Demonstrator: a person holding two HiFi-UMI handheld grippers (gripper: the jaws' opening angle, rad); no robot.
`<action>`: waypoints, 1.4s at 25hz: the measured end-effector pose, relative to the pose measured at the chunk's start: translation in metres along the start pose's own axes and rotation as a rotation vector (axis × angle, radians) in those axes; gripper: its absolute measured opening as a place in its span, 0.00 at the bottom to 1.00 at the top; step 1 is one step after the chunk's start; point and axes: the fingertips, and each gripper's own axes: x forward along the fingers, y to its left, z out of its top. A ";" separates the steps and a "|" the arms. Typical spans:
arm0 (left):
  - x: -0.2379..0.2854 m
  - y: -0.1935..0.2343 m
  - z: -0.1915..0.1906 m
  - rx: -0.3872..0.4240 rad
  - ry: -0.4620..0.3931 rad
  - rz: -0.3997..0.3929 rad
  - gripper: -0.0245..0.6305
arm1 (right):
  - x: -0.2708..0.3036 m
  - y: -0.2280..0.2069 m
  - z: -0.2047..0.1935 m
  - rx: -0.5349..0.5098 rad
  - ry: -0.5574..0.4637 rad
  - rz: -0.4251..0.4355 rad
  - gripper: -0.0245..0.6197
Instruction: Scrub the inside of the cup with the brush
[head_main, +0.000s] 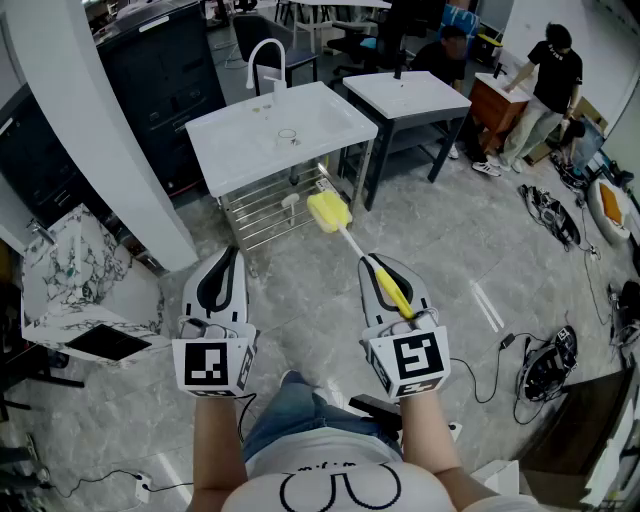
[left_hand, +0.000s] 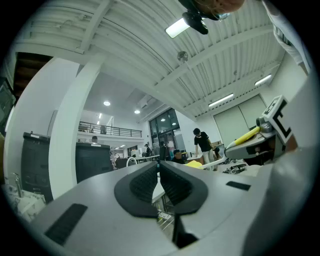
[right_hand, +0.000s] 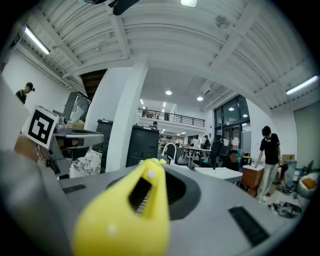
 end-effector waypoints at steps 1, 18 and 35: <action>0.002 0.001 -0.001 0.001 0.001 0.000 0.06 | 0.002 0.000 -0.001 0.002 -0.001 0.001 0.10; 0.122 0.037 -0.031 -0.003 0.007 -0.043 0.06 | 0.109 -0.051 -0.011 0.024 -0.001 -0.020 0.10; 0.362 0.156 -0.093 -0.050 0.036 -0.078 0.06 | 0.368 -0.123 -0.004 0.033 0.052 -0.020 0.10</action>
